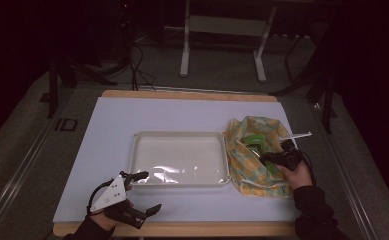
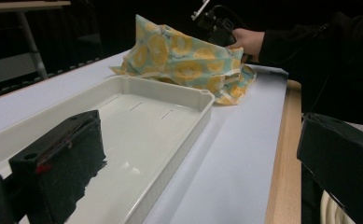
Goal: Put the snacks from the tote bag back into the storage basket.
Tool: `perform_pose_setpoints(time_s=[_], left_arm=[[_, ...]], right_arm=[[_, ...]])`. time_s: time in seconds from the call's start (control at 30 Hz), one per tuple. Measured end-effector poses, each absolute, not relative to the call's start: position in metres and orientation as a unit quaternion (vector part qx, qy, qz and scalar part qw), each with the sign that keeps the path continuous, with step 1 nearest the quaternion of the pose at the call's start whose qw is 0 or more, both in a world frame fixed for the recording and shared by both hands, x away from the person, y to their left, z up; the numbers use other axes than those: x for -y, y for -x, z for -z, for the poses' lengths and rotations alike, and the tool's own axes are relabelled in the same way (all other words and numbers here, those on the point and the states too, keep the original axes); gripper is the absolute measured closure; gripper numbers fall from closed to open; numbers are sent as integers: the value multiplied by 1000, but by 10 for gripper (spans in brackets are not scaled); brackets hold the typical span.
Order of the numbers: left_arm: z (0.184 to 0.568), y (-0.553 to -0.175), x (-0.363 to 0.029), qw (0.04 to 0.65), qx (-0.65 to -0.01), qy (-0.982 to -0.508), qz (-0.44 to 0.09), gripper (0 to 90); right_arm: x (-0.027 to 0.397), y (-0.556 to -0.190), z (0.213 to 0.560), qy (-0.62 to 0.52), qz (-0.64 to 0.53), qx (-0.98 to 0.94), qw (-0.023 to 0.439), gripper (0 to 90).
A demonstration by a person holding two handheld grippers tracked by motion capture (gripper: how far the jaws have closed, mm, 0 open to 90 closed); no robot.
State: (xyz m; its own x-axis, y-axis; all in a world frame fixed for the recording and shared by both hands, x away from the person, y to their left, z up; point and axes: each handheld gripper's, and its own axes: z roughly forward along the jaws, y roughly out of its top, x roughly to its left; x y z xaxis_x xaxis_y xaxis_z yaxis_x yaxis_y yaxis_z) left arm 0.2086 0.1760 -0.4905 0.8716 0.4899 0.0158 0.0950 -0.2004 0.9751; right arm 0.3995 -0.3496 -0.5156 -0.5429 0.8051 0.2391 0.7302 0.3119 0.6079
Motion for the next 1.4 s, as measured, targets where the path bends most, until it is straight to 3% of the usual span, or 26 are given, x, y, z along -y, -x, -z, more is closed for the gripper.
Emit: perform_pose_setpoints(time_s=[0.27, 0.53, 1.4], left_arm=[[490, -208, -176, 603, -193, -757, -165, 11], [490, -208, -177, 602, -194, -756, -165, 11], [490, -209, -176, 602, -194, -756, -167, 11]], right_arm=[[340, -395, 510, -477, -326, -812, 87, 877], [343, -392, 504, -481, -348, -800, 85, 886], [371, -359, 465, -497, -409, -751, 145, 895]])
